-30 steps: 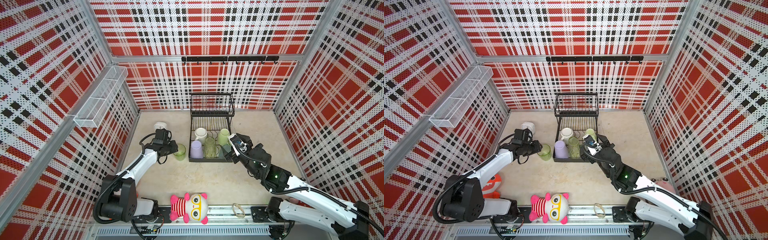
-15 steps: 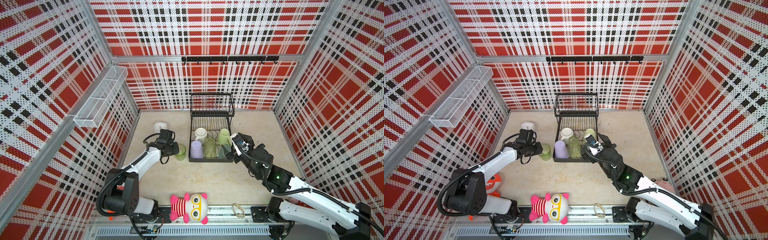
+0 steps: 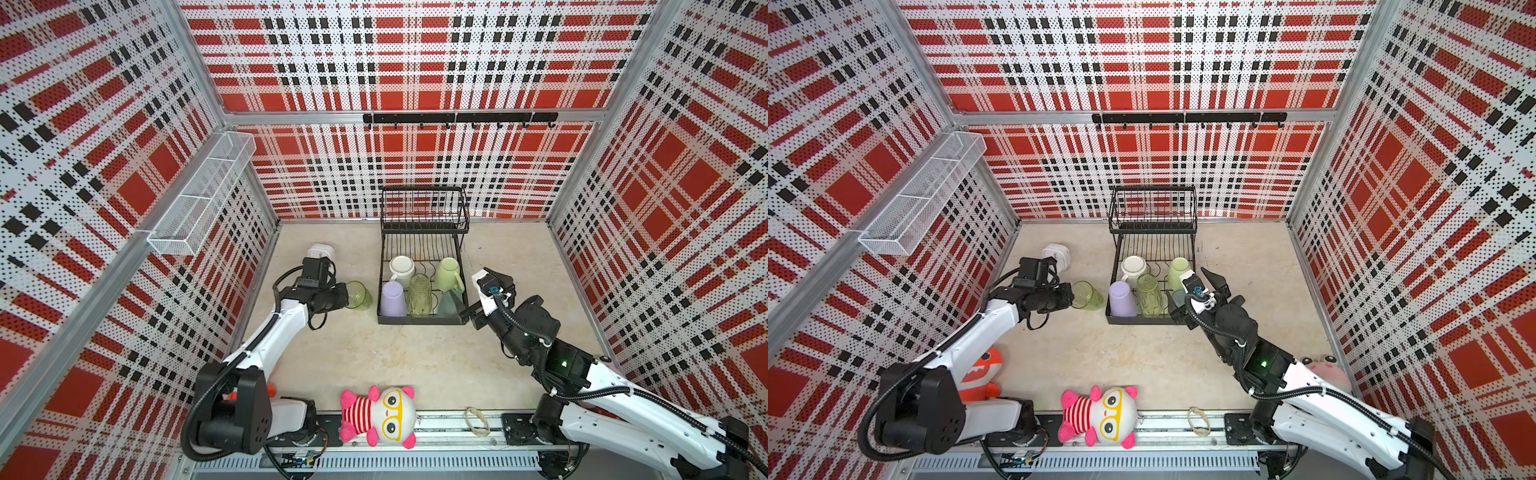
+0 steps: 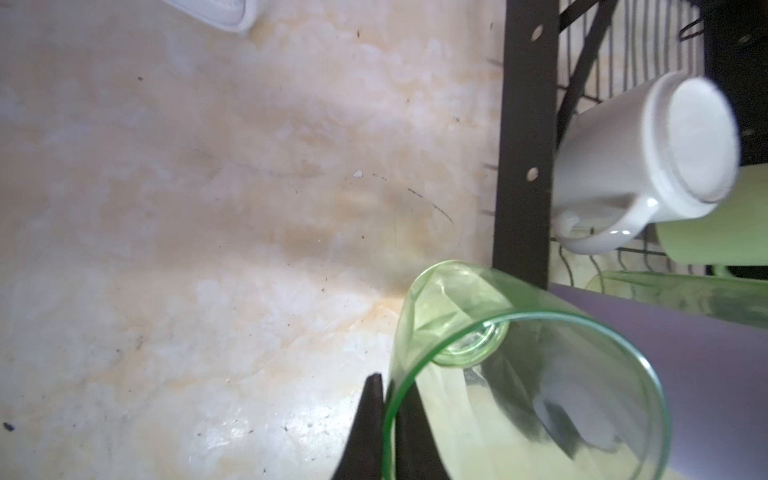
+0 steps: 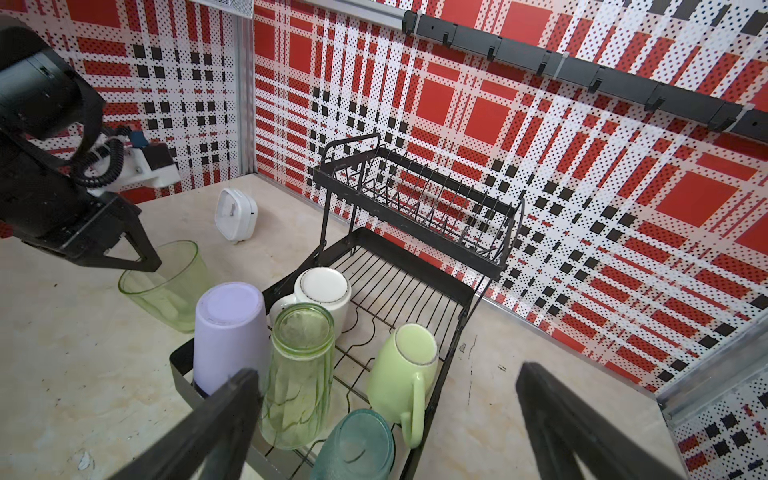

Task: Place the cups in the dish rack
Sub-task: 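Lift the green glass toward the right gripper while the right gripper reaches over, then close the right gripper on the green glass beside the left gripper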

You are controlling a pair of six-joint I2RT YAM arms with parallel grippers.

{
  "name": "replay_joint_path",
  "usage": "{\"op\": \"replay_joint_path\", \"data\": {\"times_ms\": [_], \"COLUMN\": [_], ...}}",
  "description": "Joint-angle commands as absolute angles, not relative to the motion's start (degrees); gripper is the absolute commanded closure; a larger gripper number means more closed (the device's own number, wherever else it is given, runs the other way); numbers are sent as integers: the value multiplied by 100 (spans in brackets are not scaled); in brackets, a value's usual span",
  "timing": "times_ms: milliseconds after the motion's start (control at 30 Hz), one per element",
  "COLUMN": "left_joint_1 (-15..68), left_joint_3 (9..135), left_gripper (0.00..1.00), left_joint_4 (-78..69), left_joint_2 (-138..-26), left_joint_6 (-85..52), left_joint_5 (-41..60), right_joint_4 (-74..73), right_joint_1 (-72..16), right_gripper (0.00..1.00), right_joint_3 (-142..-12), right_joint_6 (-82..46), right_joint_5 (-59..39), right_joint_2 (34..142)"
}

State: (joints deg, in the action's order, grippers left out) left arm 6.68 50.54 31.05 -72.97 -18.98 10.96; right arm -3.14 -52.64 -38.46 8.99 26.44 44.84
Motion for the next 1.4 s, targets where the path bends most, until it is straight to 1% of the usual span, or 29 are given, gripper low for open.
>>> {"op": "replay_joint_path", "data": {"times_ms": [0,100,167,300,400,467,500,600,667,700,733,800,933,1000,1200,1367], "left_joint_1": [453,387,396,409,647,971,1141,1802,2057,2134,2169,2180,2197,2213,2281,2280], "left_joint_3": [5404,5611,5767,5942,5809,5721,5724,5833,5925,5960,5983,5969,5891,5889,5881,5801], "left_gripper": [100,100,100,100,100,100,100,100,100,100,100,100,100,100,100,100], "left_joint_4": [3318,3327,3110,2178,902,26,-210,-593,-650,-650,-674,-762,-1058,-1128,-1147,-1201], "left_joint_2": [-6700,-6177,-5829,-5394,-5281,-5342,-5390,-5586,-5695,-5749,-5802,-5891,-6074,-6133,-6231,-6248], "left_joint_6": [-1880,-1988,-2211,-2841,-3713,-4258,-4381,-4408,-4297,-4258,-4246,-4271,-4446,-4494,-4427,-4429], "left_joint_5": [1848,2267,2749,3826,4619,4967,5042,5140,5082,5011,4950,4882,4817,4749,4682,4727], "right_joint_4": [-524,-501,-479,-439,-289,-321,-405,-1136,-1855,-2440,-3052,-4056,-5209,-5282,-5407,-4998], "right_joint_1": [-5272,-5268,-5193,-4894,-4280,-3623,-3378,-2682,-2388,-2297,-2253,-2224,-2224,-2224,-2300,-2610], "right_gripper": [0,0,0,0,0,0,0,0,0,0,0,0,0,0,0,0], "right_joint_3": [-3951,-4104,-4260,-4643,-5017,-5250,-5304,-5255,-5135,-5026,-4896,-4746,-4686,-4723,-4879,-5166], "right_joint_6": [727,410,-53,-1171,-2232,-3074,-3514,-4625,-5632,-6307,-7156,-8295,-9716,-9911,-9949,-9657], "right_joint_5": [2465,2376,2200,1261,-115,-1431,-1897,-3425,-4134,-4374,-4514,-4787,-5003,-5092,-5124,-5114], "right_joint_2": [4543,4707,4819,5003,5169,5326,5386,5576,5766,5873,5977,6233,6660,6794,6859,7023]}}
